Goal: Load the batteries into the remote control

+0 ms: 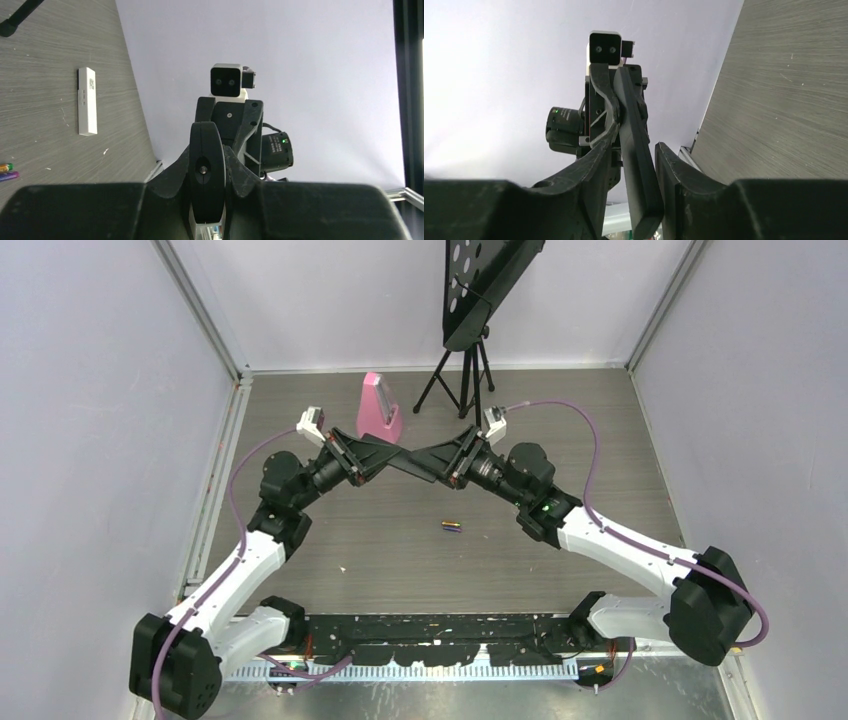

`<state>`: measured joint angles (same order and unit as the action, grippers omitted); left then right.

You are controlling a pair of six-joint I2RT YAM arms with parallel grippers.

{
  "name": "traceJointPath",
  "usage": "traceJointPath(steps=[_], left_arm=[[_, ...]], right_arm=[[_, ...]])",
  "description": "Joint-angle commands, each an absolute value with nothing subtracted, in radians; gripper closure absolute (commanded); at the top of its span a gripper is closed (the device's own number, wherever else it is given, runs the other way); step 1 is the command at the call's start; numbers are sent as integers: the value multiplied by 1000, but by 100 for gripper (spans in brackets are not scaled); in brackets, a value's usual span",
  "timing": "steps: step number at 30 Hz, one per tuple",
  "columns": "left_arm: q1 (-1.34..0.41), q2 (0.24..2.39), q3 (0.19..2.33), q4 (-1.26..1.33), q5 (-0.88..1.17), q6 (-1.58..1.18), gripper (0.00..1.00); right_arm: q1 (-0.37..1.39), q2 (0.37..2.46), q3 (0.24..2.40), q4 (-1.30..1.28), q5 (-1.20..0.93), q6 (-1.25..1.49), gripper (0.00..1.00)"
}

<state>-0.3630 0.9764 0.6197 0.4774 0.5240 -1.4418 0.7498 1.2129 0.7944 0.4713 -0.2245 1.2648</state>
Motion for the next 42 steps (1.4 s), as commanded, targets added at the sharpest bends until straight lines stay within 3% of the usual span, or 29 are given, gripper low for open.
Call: traceJointPath(steps=[1,7,12,17,26,32,36,42], left_arm=[[-339,948,661,527,533,-1483,100],[-334,954,679,546,557,-1488,100],[-332,966,700,588,613,-1498,100],[-331,958,703,591,629,-1509,100],[-288,921,700,576,620,-1517,100],[-177,925,725,576,688,-1526,100],[-157,931,718,594,698,-1539,100],[-156,940,682,614,702,-1535,100]], right_arm=[[753,1213,770,600,-296,1256,61],[753,1209,774,562,-342,1224,67],[753,1236,781,589,-336,1254,59],[753,1306,776,691,-333,1310,58],[752,1287,704,702,-318,1272,79],[738,1182,606,716,-318,1165,86],[735,1155,571,770,-330,1162,99],[734,1181,618,726,-299,1200,97]])
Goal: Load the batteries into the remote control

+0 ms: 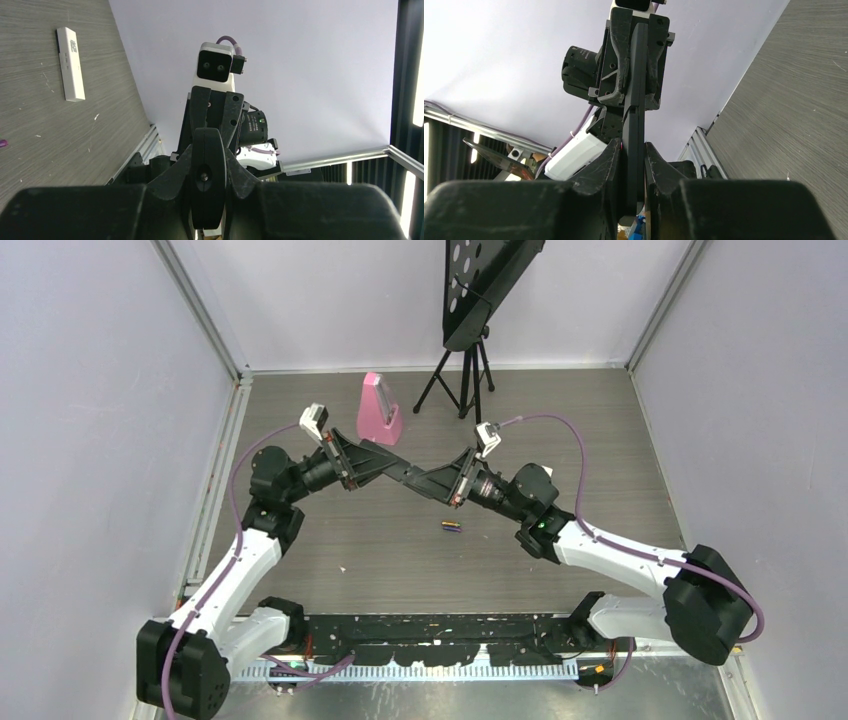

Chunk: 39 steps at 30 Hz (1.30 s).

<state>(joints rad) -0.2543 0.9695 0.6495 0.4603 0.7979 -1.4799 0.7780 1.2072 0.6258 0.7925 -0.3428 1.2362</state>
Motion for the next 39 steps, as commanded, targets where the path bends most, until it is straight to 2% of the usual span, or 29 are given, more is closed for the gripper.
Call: traceJointPath(steps=[1,4,6,11,14,18,25,27,32,35,39], left_arm=[[-157,942,677,611,707,-1525,100],[-156,956,668,603,742,-1470,100],[-156,968,667,592,770,-1427,100],[-157,990,659,561,802,-1369,100],[-156,994,664,528,804,-1331,100],[-157,992,688,443,794,-1246,100],[-156,998,748,195,775,-987,100],[-156,1003,743,205,775,-981,100],[-156,1018,739,217,777,-988,100],[-156,1020,741,219,777,-985,100],[-157,1029,743,213,775,-972,100]], right_arm=[[734,1192,634,699,-287,1215,93],[735,1225,693,552,-237,1251,68],[735,1246,723,495,-221,1259,58],[735,1278,754,467,-211,1283,49],[735,1282,763,467,-221,1288,50],[735,1270,776,404,-219,1289,64],[735,1275,828,235,-229,1293,78],[735,1282,832,229,-238,1299,78],[735,1297,841,242,-255,1303,60],[735,1303,839,241,-258,1301,59],[734,1311,830,247,-253,1309,65]])
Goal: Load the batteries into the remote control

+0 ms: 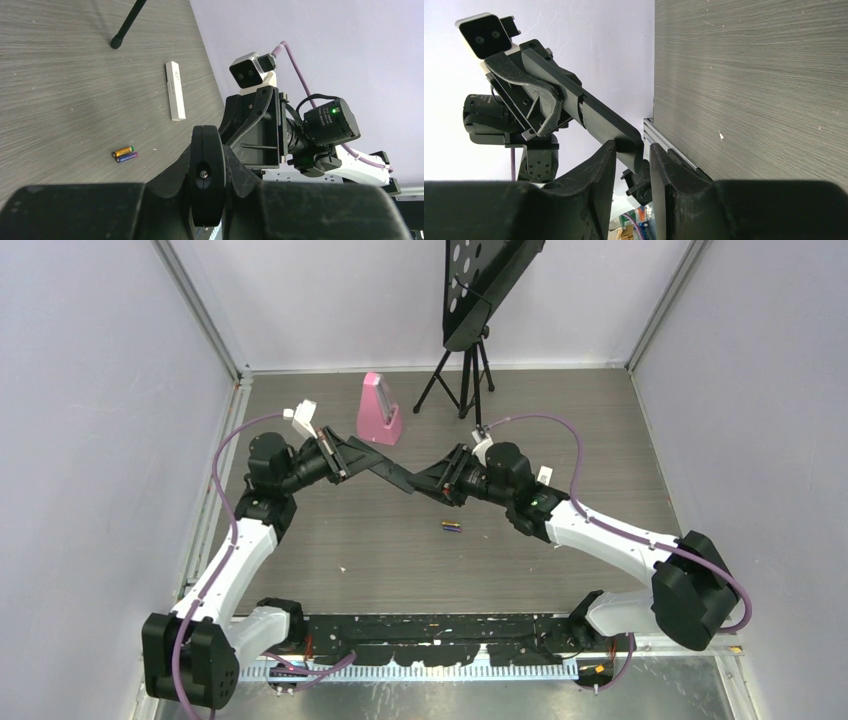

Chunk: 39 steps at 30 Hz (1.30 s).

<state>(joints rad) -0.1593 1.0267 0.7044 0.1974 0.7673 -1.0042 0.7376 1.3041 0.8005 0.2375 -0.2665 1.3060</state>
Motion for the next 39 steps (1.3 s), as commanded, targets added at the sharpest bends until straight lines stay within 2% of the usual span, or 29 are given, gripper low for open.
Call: traceJointPath(steps=[1,12,17,25,31,36,39], left_arm=[[-157,1033,742,214,775,-973,100],[-156,1049,735,171,753,-891,100],[-157,1074,718,187,769,-888,100],[-158,1072,684,125,724,-821,100],[-158,1061,627,91,690,-779,100],[-162,1036,600,112,717,-769,100],[-184,1033,605,111,712,-764,100]], right_arm=[[735,1312,826,256,-255,1314,67],[735,1286,842,216,-254,1312,88],[735,1283,801,356,-248,1300,99],[734,1192,718,488,-121,1192,100],[729,1091,678,302,59,1122,100],[708,1050,648,-33,290,1111,100],[669,1046,551,-37,334,1117,100]])
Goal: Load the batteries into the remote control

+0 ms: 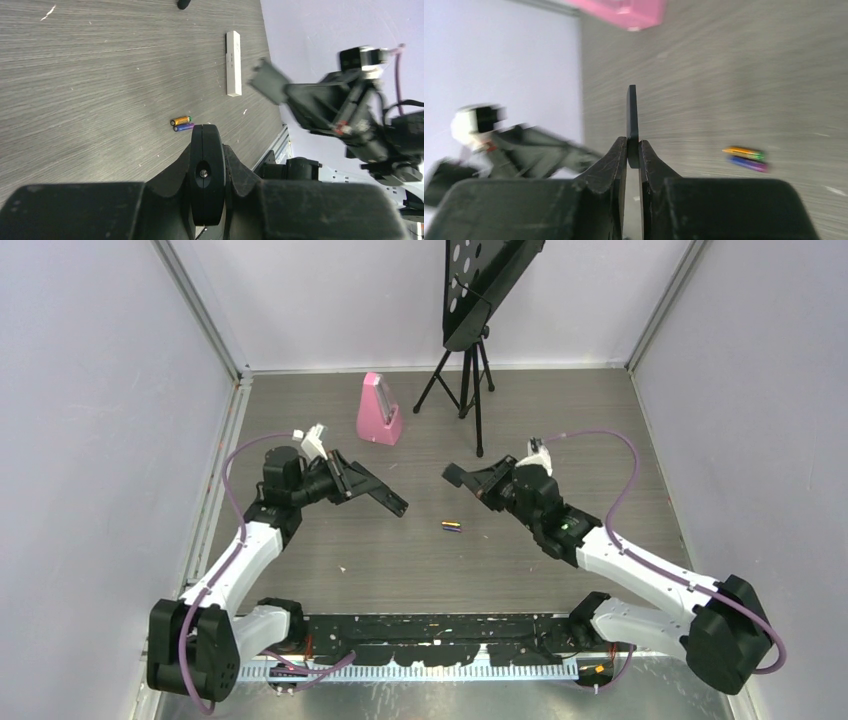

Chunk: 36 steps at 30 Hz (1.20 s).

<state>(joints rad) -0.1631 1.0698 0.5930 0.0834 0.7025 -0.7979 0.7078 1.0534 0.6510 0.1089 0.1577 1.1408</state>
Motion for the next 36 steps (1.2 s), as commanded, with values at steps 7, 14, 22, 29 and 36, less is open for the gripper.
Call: traceJointPath(steps=[7,14,22,29,36], left_arm=[[-273,1071,625,111,709,-732,100],[-342,1084,635,166,770,-682,100],[-386,1085,630,255,847,-664,100],[-427,1074,605,427,916,-690,100],[-476,1082,600,536,978,-702,100]], right_arm=[[596,1077,422,-8,308,1138,100],[580,1118,527,-239,265,1079,53],[580,1004,623,-292,139,910,29],[603,913,640,68,-491,724,25],[696,976,700,101,-615,657,22]])
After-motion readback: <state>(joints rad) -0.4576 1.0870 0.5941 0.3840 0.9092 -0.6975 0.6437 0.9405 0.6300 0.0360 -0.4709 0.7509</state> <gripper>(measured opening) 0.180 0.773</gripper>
